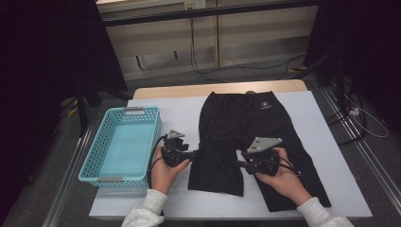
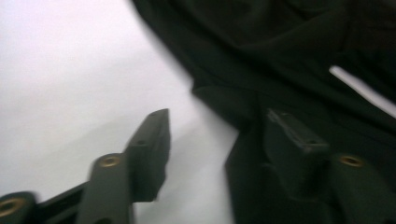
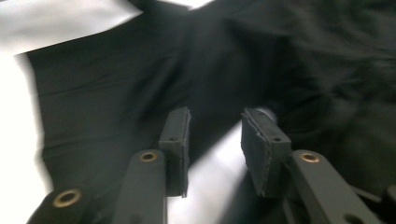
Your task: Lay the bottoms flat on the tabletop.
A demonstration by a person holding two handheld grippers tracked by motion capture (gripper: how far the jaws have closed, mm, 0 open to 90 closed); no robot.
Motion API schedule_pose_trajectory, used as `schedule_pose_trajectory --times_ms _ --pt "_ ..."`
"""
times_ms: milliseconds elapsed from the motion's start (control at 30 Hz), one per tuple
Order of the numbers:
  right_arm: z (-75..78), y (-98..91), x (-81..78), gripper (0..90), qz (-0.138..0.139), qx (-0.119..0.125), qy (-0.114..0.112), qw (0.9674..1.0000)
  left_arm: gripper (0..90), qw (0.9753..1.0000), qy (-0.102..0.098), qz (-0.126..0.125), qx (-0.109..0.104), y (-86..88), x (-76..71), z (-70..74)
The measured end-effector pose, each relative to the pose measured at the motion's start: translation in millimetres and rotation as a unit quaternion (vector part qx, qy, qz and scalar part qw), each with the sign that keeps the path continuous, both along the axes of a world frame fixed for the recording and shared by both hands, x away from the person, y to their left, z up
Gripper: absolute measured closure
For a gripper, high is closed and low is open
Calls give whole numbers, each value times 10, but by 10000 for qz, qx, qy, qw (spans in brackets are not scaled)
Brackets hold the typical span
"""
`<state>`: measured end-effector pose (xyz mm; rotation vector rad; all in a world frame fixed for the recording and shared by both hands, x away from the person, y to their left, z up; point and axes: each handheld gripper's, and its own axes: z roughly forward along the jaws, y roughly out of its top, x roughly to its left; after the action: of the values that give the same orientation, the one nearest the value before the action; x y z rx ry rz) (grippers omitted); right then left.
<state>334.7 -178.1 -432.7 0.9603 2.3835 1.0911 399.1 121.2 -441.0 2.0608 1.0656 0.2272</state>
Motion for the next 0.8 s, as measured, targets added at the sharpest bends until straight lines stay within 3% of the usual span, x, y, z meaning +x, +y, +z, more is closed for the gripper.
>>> schedule_pose_trajectory --times_ms 167,300,367,467,533,700,800 --pt "-42 -21 170 713 -281 -166 -64 9994 408 9999 5 -113 109 25 -68 -22" --pt "-106 15 247 776 -369 -627 -128 9973 473 9995 120 -253 164 14 -116 -43" --pt "-153 36 289 794 -330 -654 -14 9973 500 9994 127 -278 168 -4 -135 -54" --pt "-217 49 327 827 -405 -934 49 9948 504 9991 164 -297 262 -25 -147 -80" --pt "-210 24 336 872 -409 -854 150 9954 514 9988 224 -322 280 -31 -150 -98" --pt "-184 -42 304 892 -338 -936 201 9948 581 9987 269 -314 302 -53 -155 -97" --pt "-169 -114 261 892 -377 -1000 148 9942 731 9979 490 -371 229 -76 -164 -91"
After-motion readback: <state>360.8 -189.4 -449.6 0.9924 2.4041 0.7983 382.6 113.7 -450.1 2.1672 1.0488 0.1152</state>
